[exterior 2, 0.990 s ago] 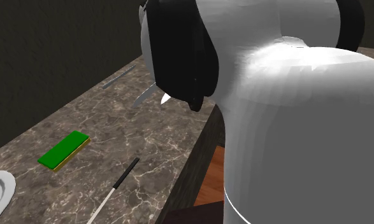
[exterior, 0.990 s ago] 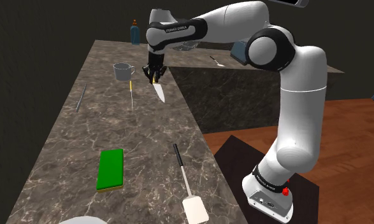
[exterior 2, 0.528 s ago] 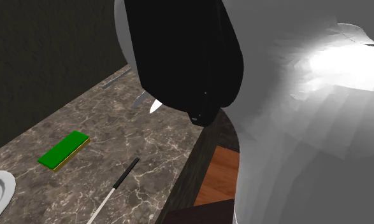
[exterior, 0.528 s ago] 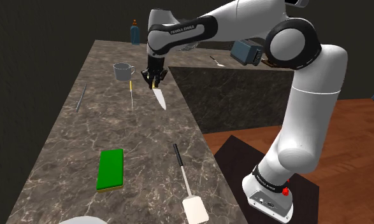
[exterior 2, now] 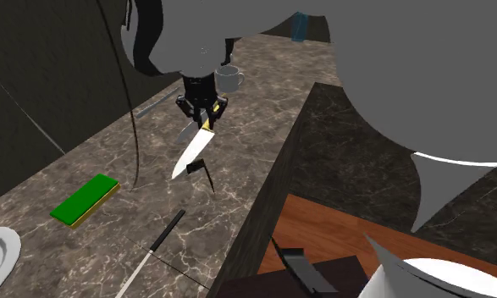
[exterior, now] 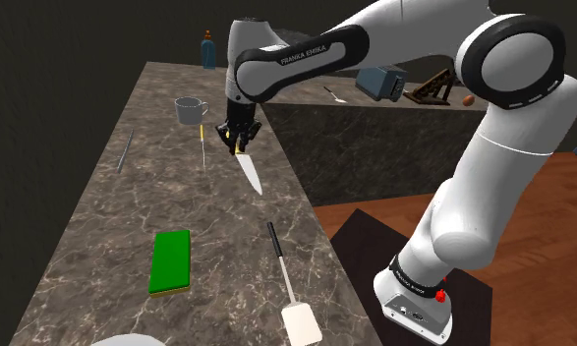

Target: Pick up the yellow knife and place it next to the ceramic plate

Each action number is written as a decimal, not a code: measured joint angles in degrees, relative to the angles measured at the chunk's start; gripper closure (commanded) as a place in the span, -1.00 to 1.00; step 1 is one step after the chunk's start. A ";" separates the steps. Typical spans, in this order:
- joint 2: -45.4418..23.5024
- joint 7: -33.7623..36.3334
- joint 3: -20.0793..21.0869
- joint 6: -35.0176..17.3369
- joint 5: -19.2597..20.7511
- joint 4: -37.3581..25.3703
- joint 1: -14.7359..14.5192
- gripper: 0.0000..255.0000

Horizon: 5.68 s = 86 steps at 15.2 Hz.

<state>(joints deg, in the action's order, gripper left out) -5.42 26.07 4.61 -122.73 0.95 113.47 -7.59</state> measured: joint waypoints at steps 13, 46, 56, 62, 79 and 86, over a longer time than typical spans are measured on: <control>13.56 14.96 7.97 -2.05 -1.40 15.66 -7.79 1.00; 5.62 66.63 38.76 2.22 3.11 6.01 -26.39 1.00; -12.19 86.34 41.88 8.31 17.16 -10.62 -38.80 1.00; -20.53 92.32 40.38 11.55 22.58 -19.59 -46.50 1.00; -24.55 95.02 38.28 4.92 26.12 -15.88 -47.85 1.00; -24.55 95.02 38.28 4.90 26.13 -15.87 -47.85 -1.00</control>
<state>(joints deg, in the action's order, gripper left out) -29.97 121.09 42.88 -117.82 27.08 97.60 -55.44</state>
